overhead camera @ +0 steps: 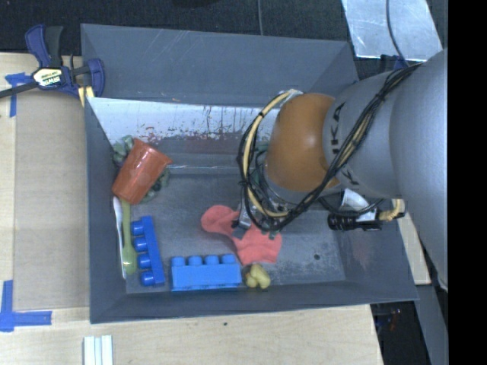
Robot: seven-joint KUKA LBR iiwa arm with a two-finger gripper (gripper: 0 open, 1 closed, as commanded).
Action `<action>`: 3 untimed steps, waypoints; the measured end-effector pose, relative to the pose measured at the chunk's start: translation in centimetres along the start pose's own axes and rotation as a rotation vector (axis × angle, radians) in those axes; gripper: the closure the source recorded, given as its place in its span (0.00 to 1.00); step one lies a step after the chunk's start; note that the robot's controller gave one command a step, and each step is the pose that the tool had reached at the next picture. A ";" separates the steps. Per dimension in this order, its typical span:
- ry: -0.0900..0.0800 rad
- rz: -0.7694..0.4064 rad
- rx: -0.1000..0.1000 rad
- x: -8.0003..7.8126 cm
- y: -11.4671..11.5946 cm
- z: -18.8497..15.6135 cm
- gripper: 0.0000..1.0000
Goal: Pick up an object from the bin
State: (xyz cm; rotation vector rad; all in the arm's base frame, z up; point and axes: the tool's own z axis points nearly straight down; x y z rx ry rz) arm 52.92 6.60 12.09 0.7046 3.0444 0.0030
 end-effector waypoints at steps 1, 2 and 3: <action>-0.001 -0.001 0.000 -0.1 0.0 -3.4 1.00; -0.008 -0.002 -0.005 -0.3 0.1 -5.8 1.00; -0.009 -0.003 -0.005 -0.4 0.1 -6.7 1.00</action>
Offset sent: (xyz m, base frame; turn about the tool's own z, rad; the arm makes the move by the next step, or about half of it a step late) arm 0.0007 -0.0001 0.0629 -0.0008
